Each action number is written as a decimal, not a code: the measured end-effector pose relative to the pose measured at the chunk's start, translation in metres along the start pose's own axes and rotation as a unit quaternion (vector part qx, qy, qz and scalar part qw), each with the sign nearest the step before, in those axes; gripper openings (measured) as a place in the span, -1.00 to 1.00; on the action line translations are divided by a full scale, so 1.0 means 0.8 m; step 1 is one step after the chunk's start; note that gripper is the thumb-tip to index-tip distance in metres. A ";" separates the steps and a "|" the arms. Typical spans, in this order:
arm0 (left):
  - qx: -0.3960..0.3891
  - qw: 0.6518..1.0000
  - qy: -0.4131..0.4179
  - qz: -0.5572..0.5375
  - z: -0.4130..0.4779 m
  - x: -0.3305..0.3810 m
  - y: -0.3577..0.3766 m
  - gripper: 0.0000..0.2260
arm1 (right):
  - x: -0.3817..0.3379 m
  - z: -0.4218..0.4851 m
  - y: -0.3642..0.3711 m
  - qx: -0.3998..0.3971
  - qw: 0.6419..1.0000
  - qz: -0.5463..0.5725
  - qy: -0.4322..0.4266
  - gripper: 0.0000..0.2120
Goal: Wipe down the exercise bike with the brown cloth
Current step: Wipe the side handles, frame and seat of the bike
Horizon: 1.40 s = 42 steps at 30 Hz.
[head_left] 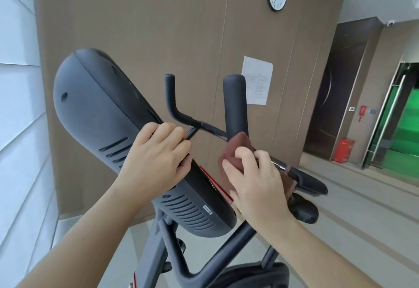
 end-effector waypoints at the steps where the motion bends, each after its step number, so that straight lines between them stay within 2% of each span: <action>1: -0.002 1.000 0.000 -0.002 0.000 0.000 0.000 -0.78 | 0.003 -0.002 -0.002 0.003 0.999 0.035 0.013 -0.61; 3: -0.002 1.000 -0.002 -0.007 -0.001 0.000 0.000 -0.78 | 0.027 0.013 -0.016 0.064 0.986 0.140 0.064 -0.58; 5: 0.004 1.000 -0.014 -0.024 0.001 0.001 -0.001 -0.82 | 0.071 0.045 -0.033 0.170 0.950 0.230 0.126 -0.62; 7: 0.013 0.998 -0.029 -0.058 0.003 0.005 -0.006 -0.85 | 0.113 0.081 -0.034 0.219 0.923 0.286 0.136 -0.66; 9: 0.022 0.995 -0.035 -0.087 0.007 0.013 -0.011 -0.77 | 0.126 0.091 -0.021 0.196 0.922 0.319 0.096 -0.65; 12: 0.010 0.993 -0.040 -0.111 0.018 0.025 -0.011 -0.67 | 0.116 0.040 -0.001 0.128 0.919 0.370 0.050 -0.63; 15: -0.054 0.967 -0.118 -0.218 0.030 0.033 -0.004 -0.58 | 0.105 -0.009 0.007 0.046 0.914 0.403 -0.011 -0.62; 17: -0.074 0.913 -0.218 -0.337 0.037 0.036 -0.004 -0.57 | 0.120 -0.005 0.006 0.023 0.895 0.446 -0.020 -0.67; 20: -0.077 0.776 -0.360 -0.513 0.043 0.042 0.005 -0.63 | 0.163 0.034 0.007 0.111 0.853 0.504 0.074 -0.67; 22: -0.053 0.695 -0.409 -0.589 0.048 0.047 0.010 -0.66 | 0.176 0.061 0.022 0.169 0.801 0.561 0.121 -0.67; 24: -0.032 0.651 -0.431 -0.624 0.050 0.053 0.013 -0.65 | 0.167 0.073 0.044 0.190 0.740 0.633 0.125 -0.65; 25: -0.027 0.650 -0.435 -0.623 0.051 0.057 0.012 -0.64 | 0.160 0.070 0.053 0.189 0.718 0.659 0.118 -0.63; 27: -0.017 0.670 -0.437 -0.600 0.052 0.067 0.009 -0.59 | 0.152 0.053 0.066 0.169 0.695 0.693 0.087 -0.61; 28: -0.007 0.687 -0.439 -0.579 0.054 0.071 0.008 -0.61 | 0.153 0.042 0.072 0.148 0.694 0.703 0.058 -0.61; 32: 0.022 0.759 -0.460 -0.461 0.056 0.086 0.007 -0.61 | 0.161 0.016 0.093 0.039 0.726 0.682 -0.077 -0.64; 34: 0.033 0.771 -0.471 -0.427 0.058 0.091 0.008 -0.60 | 0.169 0.024 0.094 0.050 0.717 0.688 -0.100 -0.65; 38: 0.035 0.779 -0.496 -0.382 0.063 0.097 0.004 -0.58 | 0.195 0.075 0.100 0.187 0.633 0.751 -0.002 -0.63; 40: 0.034 0.775 -0.509 -0.373 0.062 0.100 0.002 -0.56 | 0.182 0.092 0.101 0.201 0.604 0.771 -0.006 -0.62; 42: 0.035 0.777 -0.522 -0.351 0.061 0.103 0.002 -0.52 | 0.161 0.085 0.106 0.180 0.558 0.810 -0.014 -0.63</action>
Point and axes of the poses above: each hand's wrist, its own z-axis towards the middle knuckle, its own y-axis out of the palm, x = y × z, the point moved 6 cm from there along z, towards the middle knuckle, and after that the axes turned 15 degrees about -y, right-handed, at the moved point
